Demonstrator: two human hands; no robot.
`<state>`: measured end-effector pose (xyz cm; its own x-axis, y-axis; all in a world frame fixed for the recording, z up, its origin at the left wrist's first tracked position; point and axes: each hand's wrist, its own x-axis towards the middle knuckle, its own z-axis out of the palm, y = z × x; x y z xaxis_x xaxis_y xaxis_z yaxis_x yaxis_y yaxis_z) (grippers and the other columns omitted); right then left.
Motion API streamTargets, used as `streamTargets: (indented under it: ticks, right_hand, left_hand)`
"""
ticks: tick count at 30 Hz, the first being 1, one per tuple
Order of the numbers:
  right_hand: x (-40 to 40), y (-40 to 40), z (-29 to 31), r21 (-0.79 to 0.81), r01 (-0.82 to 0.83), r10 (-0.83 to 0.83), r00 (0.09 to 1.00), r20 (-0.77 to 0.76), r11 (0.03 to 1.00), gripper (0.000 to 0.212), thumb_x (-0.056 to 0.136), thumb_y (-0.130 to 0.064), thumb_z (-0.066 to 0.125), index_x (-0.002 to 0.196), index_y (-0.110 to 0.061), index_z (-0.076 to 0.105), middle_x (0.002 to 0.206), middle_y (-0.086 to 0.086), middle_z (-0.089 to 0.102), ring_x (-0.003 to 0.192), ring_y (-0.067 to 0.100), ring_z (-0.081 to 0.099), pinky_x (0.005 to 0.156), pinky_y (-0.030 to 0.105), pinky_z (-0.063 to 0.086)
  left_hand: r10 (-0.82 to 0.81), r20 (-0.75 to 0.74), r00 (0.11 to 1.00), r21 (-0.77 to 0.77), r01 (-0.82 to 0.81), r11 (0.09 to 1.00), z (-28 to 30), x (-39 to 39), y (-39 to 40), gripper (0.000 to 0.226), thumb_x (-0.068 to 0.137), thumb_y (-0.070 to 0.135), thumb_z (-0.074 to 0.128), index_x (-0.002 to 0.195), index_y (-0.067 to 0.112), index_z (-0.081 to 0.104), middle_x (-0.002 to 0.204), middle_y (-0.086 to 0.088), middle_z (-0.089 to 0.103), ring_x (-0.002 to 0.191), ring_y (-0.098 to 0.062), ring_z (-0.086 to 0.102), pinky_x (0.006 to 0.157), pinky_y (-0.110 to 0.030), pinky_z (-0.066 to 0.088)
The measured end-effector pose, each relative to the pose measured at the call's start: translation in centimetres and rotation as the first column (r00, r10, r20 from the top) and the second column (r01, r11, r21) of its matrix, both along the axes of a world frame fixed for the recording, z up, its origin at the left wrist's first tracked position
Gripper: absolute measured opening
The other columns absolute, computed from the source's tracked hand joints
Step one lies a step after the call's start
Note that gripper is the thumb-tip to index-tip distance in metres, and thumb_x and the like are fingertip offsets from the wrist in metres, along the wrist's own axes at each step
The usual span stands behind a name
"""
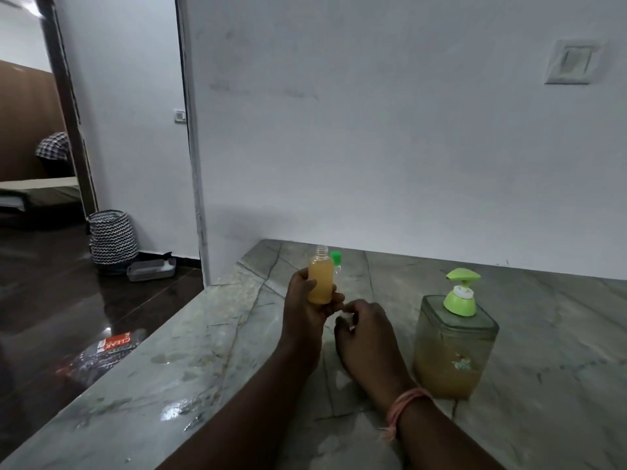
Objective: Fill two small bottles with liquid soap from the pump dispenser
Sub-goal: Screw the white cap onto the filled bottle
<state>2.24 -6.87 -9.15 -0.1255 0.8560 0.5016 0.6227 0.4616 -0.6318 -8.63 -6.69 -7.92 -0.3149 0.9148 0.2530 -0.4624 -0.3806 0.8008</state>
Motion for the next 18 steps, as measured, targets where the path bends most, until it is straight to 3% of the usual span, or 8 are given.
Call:
streamTargets:
  ticks: [3, 8, 13, 18]
  right_hand:
    - [0.6, 0.2, 0.9, 0.084, 0.020, -0.010, 0.993, -0.114, 0.996, 0.020, 0.094, -0.016, 0.059, 0.115, -0.018, 0.061, 0.111, 0.001, 0.046, 0.087, 0.006, 0.055, 0.068, 0.003, 0.039]
    - [1.1, 0.2, 2.4, 0.242, 0.076, -0.006, 0.961, -0.277, 0.967, 0.032, 0.094, -0.011, 0.061, 0.126, -0.015, 0.058, 0.115, -0.002, 0.047, 0.090, -0.011, 0.051, 0.073, -0.002, 0.039]
    - [1.4, 0.3, 2.7, 0.367, 0.061, 0.078, 0.933, -0.352, 0.928, 0.024, 0.095, -0.012, 0.063, 0.118, -0.019, 0.059, 0.113, -0.005, 0.058, 0.100, 0.005, 0.060, 0.083, 0.026, 0.055]
    - [1.7, 0.2, 3.2, 0.429, 0.056, 0.088, 0.947, -0.308, 0.901, 0.028, 0.095, -0.003, 0.059, 0.119, -0.015, 0.063, 0.114, -0.003, 0.062, 0.106, 0.002, 0.055, 0.090, 0.008, 0.041]
  left_hand:
    - [-0.170, 0.119, 0.978, -0.035, 0.175, 0.984, 0.1, -0.2, -0.4, 0.030, 0.095, 0.021, 0.044, 0.118, 0.005, 0.054, 0.096, -0.023, 0.057, 0.087, -0.034, 0.064, 0.082, -0.041, 0.055]
    - [-0.266, 0.204, 0.942, -0.040, 0.279, 0.959, 0.2, -0.4, -0.4, 0.038, 0.089, 0.014, 0.045, 0.124, 0.001, 0.052, 0.104, -0.025, 0.055, 0.091, -0.037, 0.063, 0.079, -0.041, 0.059]
    - [-0.316, 0.159, 0.935, -0.120, 0.336, 0.934, -0.1, -0.2, 0.0, 0.060, 0.079, 0.016, 0.054, 0.136, -0.002, 0.049, 0.126, -0.030, 0.049, 0.110, -0.043, 0.053, 0.093, -0.045, 0.054]
    - [-0.400, 0.093, 0.912, -0.134, 0.409, 0.903, -0.2, 0.3, -0.4, 0.056, 0.082, 0.016, 0.048, 0.135, -0.001, 0.050, 0.122, -0.029, 0.052, 0.097, -0.037, 0.060, 0.083, -0.044, 0.056]
